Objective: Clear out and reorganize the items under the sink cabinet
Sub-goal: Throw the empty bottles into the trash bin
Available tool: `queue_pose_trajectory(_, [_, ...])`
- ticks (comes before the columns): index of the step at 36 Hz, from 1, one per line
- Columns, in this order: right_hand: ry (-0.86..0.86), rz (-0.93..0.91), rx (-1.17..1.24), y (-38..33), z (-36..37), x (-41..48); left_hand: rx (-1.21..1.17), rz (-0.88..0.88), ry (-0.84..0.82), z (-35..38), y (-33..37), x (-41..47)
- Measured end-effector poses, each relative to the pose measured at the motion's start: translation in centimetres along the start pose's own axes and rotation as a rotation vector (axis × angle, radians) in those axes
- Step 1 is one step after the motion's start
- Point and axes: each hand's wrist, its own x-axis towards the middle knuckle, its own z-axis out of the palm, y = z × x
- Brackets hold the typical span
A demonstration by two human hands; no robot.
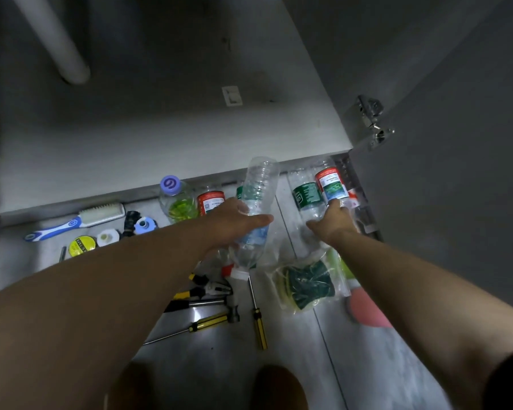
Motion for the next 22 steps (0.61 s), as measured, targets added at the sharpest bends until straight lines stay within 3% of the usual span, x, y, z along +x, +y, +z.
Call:
queue_pose_trajectory(4, [-0.072, 0.04, -0.005, -0.7, 1.0, 1.3, -0.042, -0.005, 0.025, -0.1, -0.4, 0.5])
queue_pose_trajectory(14, [0.027, 0.015, -0.065, -0.9, -0.5, -0.1, -0.123, 0.006, 0.009, -0.7, -0.3, 0.3])
queue_pose_trajectory(22, [0.016, 0.032, 0.207, -2.3, -7.4, -5.6, -0.143, 0.008, -0.057, -0.8, 4.4, -4.6])
